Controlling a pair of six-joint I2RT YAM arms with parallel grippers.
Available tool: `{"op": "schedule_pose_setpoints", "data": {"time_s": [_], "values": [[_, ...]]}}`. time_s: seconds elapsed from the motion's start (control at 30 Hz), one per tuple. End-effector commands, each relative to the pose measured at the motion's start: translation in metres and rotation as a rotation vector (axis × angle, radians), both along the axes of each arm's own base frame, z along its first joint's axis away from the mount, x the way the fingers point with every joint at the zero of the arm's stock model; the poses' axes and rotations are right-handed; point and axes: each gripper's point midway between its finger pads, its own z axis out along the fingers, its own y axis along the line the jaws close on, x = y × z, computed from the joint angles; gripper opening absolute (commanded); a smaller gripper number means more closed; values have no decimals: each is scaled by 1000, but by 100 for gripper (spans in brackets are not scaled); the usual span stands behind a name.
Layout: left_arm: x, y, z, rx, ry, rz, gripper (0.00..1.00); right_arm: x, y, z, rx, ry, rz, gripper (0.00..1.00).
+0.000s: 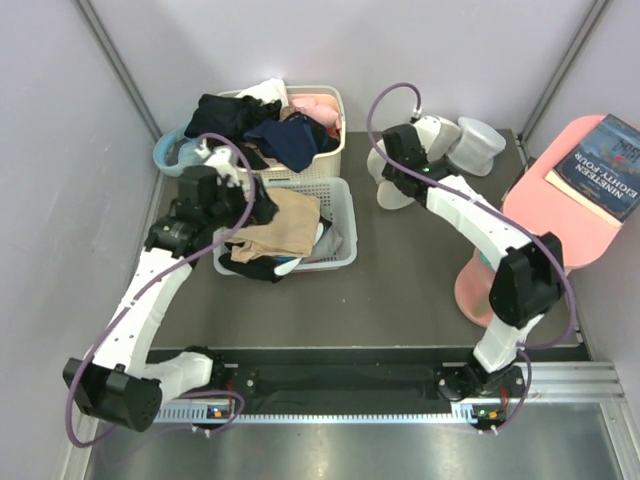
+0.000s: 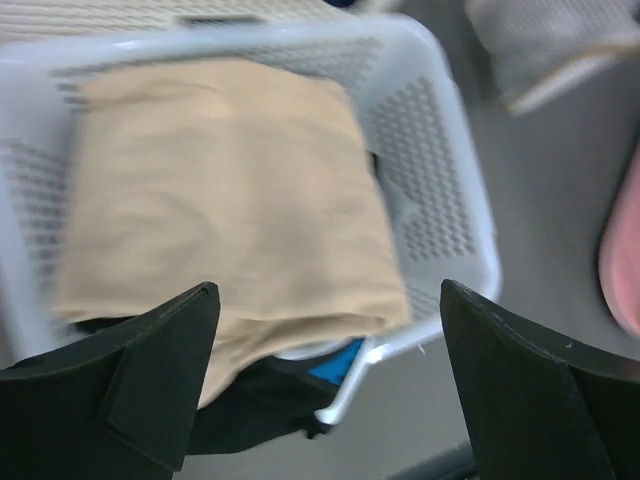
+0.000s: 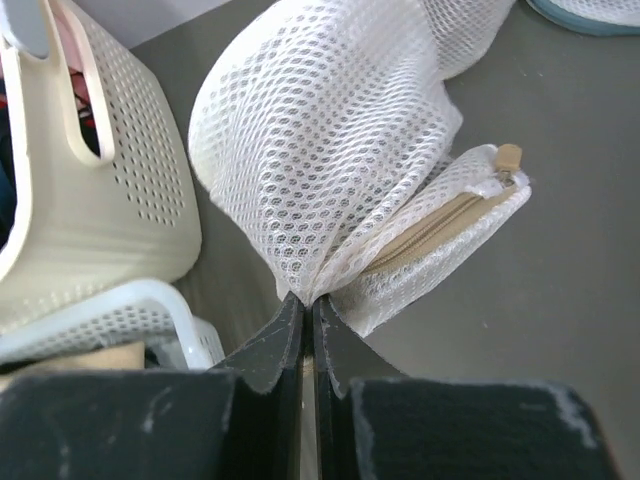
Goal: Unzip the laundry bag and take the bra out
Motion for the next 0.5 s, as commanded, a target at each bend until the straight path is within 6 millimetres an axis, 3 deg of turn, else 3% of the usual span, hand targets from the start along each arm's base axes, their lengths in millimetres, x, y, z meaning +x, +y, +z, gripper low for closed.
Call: {"op": "schedule_pose_setpoints", "data": {"time_s": [0.0,0.03,0.07,0.13,0.27,0.4,0.47], "values": [[-11,-72,10,-64,-99,-210,95,-35,-11,17,22,13,-12,0],[-15,-84,9,-76,-99,-237,95,-44,-12,27,55,0,-9,0],[-23,-104,8,-109,-92,-279,95,-54,-9,19,76,33,13,0],[-26,-126,6,-159,-121,-323,95,-67,-7,26,143,32,21,0],[-40,-175,0,-202,-145,-423,96,-96,8,16,265,98,85,0],[-41,-209,-6,-164,-180,-505,97,-117,18,17,377,133,117,0],[-39,-219,-21,-129,-162,-531,98,-128,21,18,435,145,127,0]]}}
